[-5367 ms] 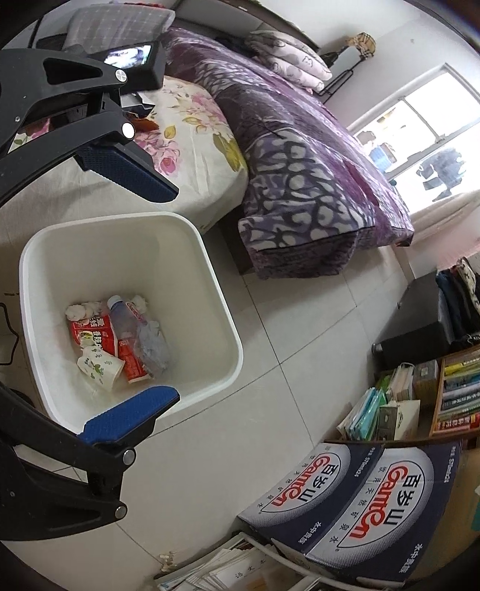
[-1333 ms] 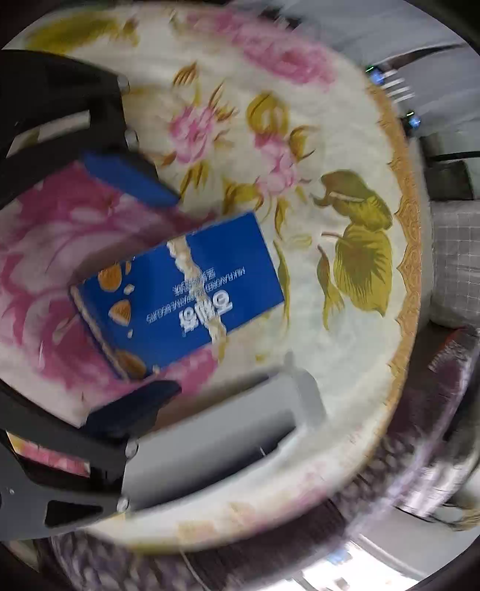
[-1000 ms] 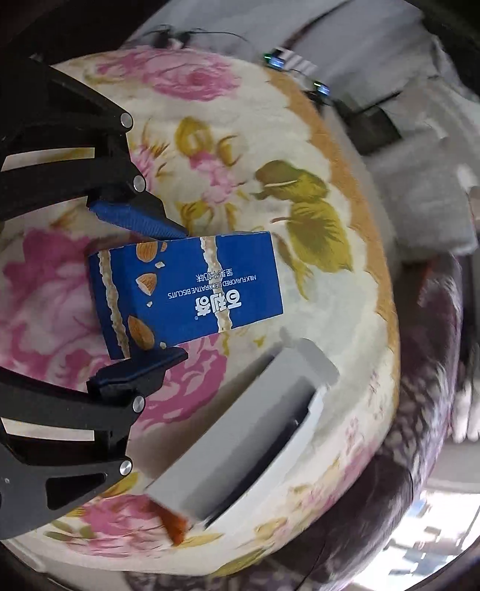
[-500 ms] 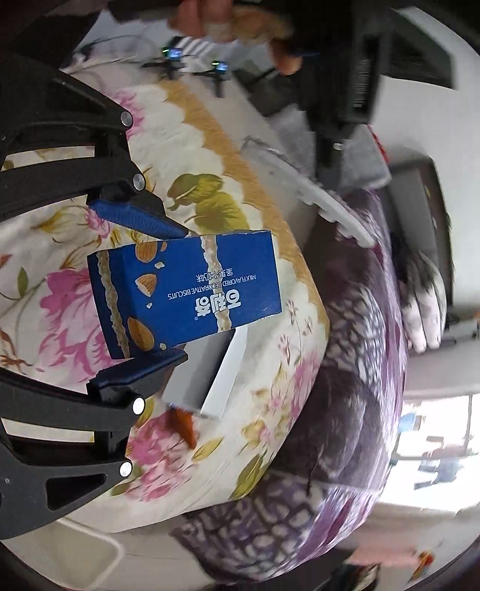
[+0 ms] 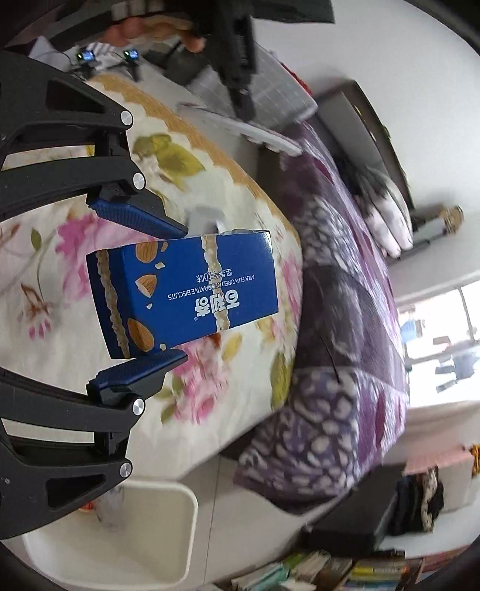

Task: Collect trash
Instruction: 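Carry the blue box over the bin and open the right gripper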

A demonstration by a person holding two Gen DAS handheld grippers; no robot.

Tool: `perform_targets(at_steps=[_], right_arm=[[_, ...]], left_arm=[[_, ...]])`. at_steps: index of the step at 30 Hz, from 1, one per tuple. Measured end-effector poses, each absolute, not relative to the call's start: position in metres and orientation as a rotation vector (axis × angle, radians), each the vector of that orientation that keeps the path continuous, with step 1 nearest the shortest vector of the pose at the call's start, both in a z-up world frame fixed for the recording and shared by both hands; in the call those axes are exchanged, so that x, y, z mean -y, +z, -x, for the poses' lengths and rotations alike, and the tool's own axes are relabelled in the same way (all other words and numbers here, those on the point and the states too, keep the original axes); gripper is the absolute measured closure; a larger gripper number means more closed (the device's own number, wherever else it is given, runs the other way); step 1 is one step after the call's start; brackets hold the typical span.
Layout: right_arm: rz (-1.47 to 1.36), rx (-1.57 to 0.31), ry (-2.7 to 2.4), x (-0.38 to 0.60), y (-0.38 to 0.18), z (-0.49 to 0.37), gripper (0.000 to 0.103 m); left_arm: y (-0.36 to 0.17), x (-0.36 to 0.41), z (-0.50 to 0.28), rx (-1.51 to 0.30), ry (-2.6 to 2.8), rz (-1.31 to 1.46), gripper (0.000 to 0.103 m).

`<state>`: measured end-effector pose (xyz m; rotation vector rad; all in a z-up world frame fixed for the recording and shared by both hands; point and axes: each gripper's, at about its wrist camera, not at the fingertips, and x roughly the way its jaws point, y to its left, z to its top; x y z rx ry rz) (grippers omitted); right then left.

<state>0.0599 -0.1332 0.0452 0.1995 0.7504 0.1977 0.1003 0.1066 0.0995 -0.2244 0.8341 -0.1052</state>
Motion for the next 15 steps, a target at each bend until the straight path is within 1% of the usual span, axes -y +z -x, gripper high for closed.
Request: perform_targets(at_steps=[15], right_arm=[[-0.235, -0.691, 0.088, 0.198, 0.062, -0.043, 0.044]], left_arm=[[0.103, -0.024, -0.098, -0.824, -0.184, 0.158, 0.103]])
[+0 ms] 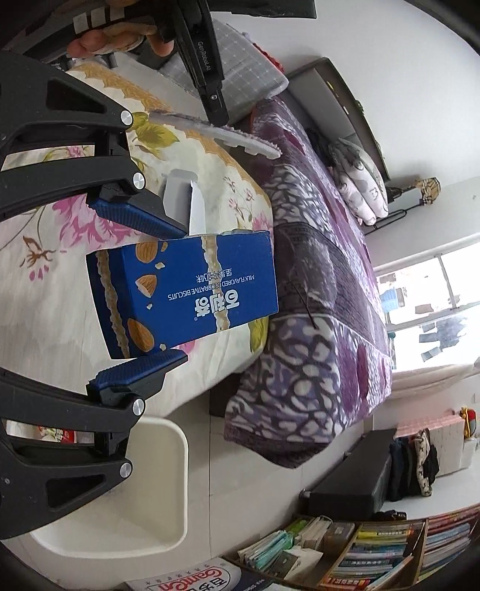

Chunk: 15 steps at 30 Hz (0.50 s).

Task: Collect trash
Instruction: 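Carry the blue box over the bin and open the right gripper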

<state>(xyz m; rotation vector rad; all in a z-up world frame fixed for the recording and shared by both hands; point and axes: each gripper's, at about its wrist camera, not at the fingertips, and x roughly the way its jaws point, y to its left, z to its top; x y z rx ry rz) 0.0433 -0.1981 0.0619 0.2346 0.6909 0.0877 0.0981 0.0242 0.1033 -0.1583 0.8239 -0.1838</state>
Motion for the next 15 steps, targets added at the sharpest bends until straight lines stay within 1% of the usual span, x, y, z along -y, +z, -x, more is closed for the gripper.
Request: perform_targets(at_steps=[15], right_arm=[[-0.330, -0.673, -0.064, 0.270, 0.070, -0.023, 0.043]], left_arm=[[0.109, 0.046, -0.089, -0.823, -0.288, 0.101, 0.103]])
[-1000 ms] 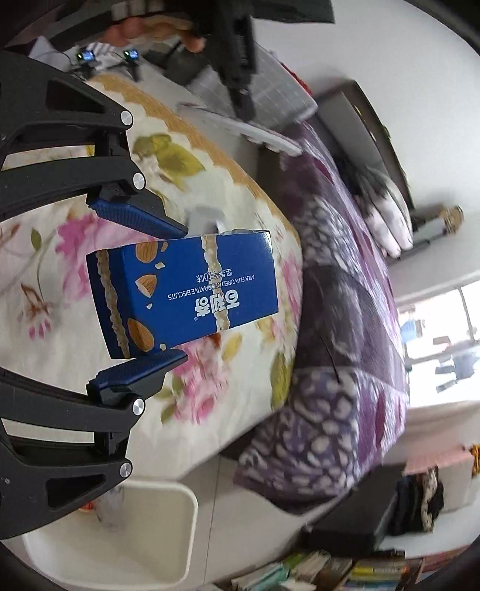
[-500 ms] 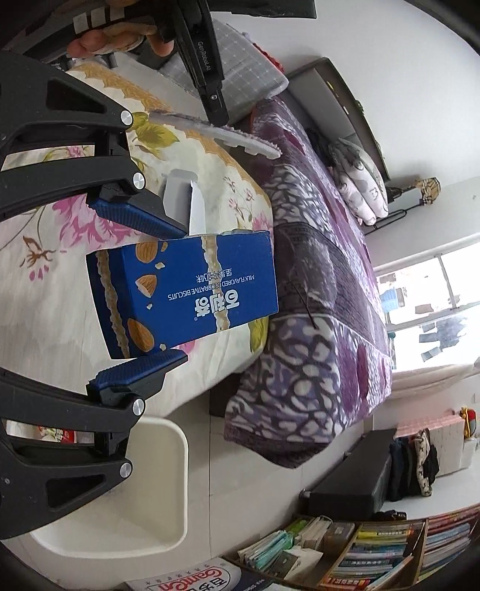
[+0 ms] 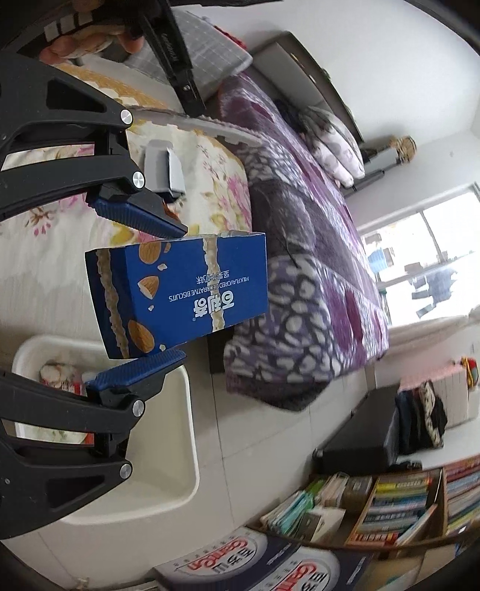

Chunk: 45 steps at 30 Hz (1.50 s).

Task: Collect trash
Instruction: 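Carry the blue box over the bin and open the right gripper, then move the pink strip over the bin and open the left gripper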

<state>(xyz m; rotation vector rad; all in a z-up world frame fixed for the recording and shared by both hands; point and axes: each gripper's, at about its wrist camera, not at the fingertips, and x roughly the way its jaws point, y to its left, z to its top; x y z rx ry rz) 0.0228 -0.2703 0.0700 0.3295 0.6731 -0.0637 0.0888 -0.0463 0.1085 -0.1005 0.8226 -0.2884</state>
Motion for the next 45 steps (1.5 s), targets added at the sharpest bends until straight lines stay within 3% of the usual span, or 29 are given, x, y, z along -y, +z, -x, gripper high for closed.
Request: perform_targets(at_steps=[9, 13, 19, 38, 40, 41, 42, 45], right_arm=[[-0.383, -0.697, -0.196, 0.319, 0.067, -0.005, 0.041], [-0.414, -0.710, -0.256, 0.341, 0.065, 0.004, 0.024], [-0.461, -0.688, -0.330, 0.376, 0.064, 0.021, 0.014], [-0.589, -0.639, -0.433, 0.437, 0.064, 0.062, 0.008], [-0.600, -0.638, -0.437, 0.440, 0.063, 0.063, 0.008], [-0.605, -0.638, -0.439, 0.441, 0.063, 0.063, 0.008], [-0.611, -0.638, -0.440, 0.442, 0.062, 0.063, 0.008], [-0.617, -0.633, -0.437, 0.441, 0.063, 0.062, 0.007]], left_arm=[[0.104, 0.099, -0.080, -0.837, -0.377, 0.049, 0.103], [0.102, 0.125, -0.074, -0.841, -0.422, 0.020, 0.103], [0.097, 0.160, -0.065, -0.859, -0.475, -0.024, 0.103], [0.057, 0.251, -0.034, -1.008, -0.740, -0.068, 0.102], [0.052, 0.254, -0.036, -1.034, -0.753, -0.045, 0.086], [0.049, 0.253, -0.038, -1.047, -0.758, -0.030, 0.059], [0.048, 0.253, -0.038, -1.051, -0.758, -0.021, 0.047], [0.048, 0.249, -0.040, -1.053, -0.761, -0.009, 0.047]])
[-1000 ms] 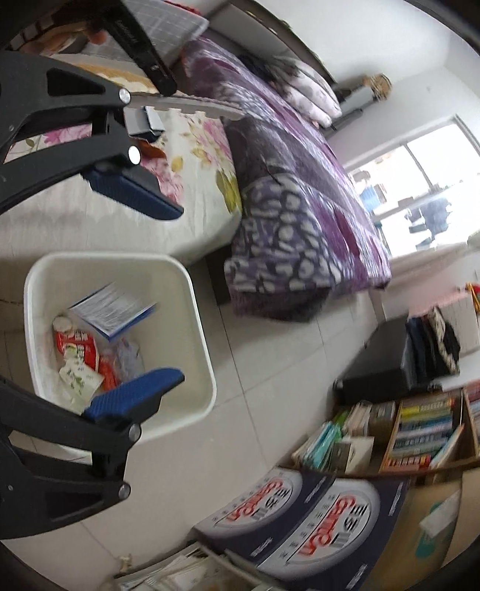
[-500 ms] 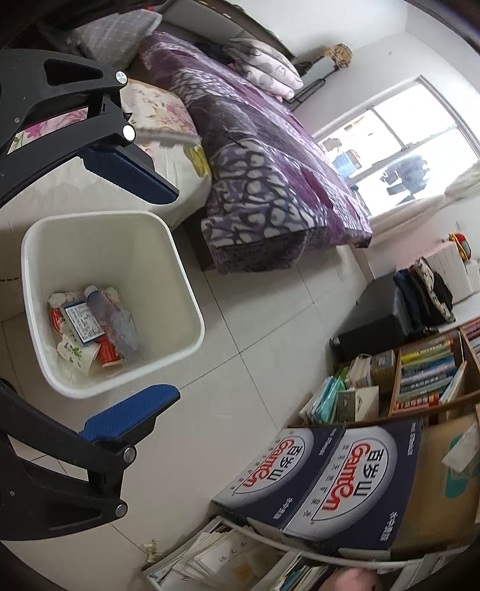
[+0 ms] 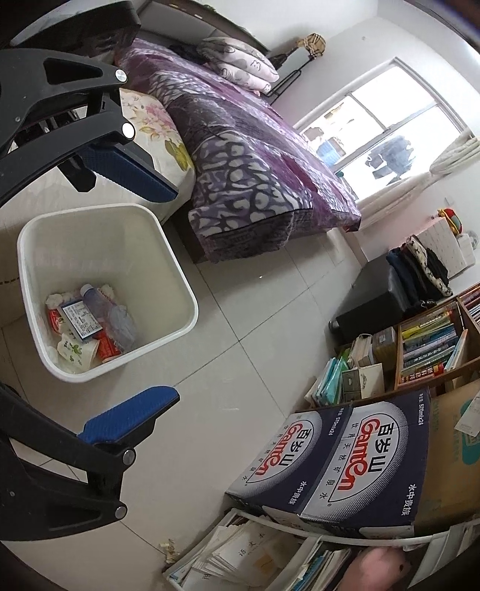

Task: Collect trash
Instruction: 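Move the pink strip over the bin and open the left gripper, then grasp the white card box with the left gripper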

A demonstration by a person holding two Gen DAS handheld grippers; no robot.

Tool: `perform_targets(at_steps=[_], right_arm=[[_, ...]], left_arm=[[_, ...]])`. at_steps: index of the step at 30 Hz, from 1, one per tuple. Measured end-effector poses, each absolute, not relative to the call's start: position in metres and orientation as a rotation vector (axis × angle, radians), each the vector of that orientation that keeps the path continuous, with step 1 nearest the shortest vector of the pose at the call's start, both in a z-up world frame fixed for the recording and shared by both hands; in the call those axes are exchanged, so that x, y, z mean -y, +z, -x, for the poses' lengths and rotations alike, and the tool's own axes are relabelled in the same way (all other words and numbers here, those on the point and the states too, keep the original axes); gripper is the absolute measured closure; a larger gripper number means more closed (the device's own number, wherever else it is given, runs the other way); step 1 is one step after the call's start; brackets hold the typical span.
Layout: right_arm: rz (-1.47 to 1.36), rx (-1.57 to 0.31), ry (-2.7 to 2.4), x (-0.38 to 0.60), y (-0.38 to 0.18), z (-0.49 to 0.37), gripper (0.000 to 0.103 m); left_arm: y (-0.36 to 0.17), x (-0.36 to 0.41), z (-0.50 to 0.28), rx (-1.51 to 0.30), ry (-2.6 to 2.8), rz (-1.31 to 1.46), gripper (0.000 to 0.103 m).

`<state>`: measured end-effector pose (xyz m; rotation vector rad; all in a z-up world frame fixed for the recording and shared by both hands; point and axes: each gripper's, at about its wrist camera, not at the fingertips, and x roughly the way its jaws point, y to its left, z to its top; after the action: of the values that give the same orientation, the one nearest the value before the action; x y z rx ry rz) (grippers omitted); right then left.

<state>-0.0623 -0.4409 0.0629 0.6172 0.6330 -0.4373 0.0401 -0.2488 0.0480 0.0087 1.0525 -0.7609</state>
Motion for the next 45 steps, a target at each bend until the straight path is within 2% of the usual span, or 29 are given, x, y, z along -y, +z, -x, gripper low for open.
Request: perform_targets(at_steps=[7, 12, 24, 30, 33, 38, 45], right_arm=[[-0.601, -0.648, -0.434, 0.428, 0.062, 0.053, 0.007], [-0.584, -0.671, -0.417, 0.413, 0.059, 0.040, 0.007], [-0.478, -0.799, -0.298, 0.348, 0.041, -0.007, 0.007], [-0.407, -0.861, -0.239, 0.312, 0.030, -0.033, 0.007], [-0.388, -0.891, -0.215, 0.295, 0.023, -0.046, 0.007], [-0.334, -0.919, -0.190, 0.268, 0.013, -0.062, 0.007], [-0.321, -0.917, -0.177, 0.249, 0.003, -0.075, 0.007]], left_arm=[[0.047, 0.237, -0.044, -1.046, -0.695, -0.042, 0.043], [0.042, 0.216, -0.051, -1.025, -0.579, -0.124, 0.030], [0.001, 0.118, -0.109, -1.047, -0.278, -0.470, 0.019], [-0.037, 0.080, -0.118, -0.884, -0.078, -0.836, 0.017], [-0.052, 0.072, -0.119, -0.828, -0.064, -0.920, 0.017], [-0.081, 0.057, -0.134, -0.703, 0.014, -0.985, 0.017], [-0.070, 0.038, -0.171, -0.659, -0.011, -0.873, 0.013]])
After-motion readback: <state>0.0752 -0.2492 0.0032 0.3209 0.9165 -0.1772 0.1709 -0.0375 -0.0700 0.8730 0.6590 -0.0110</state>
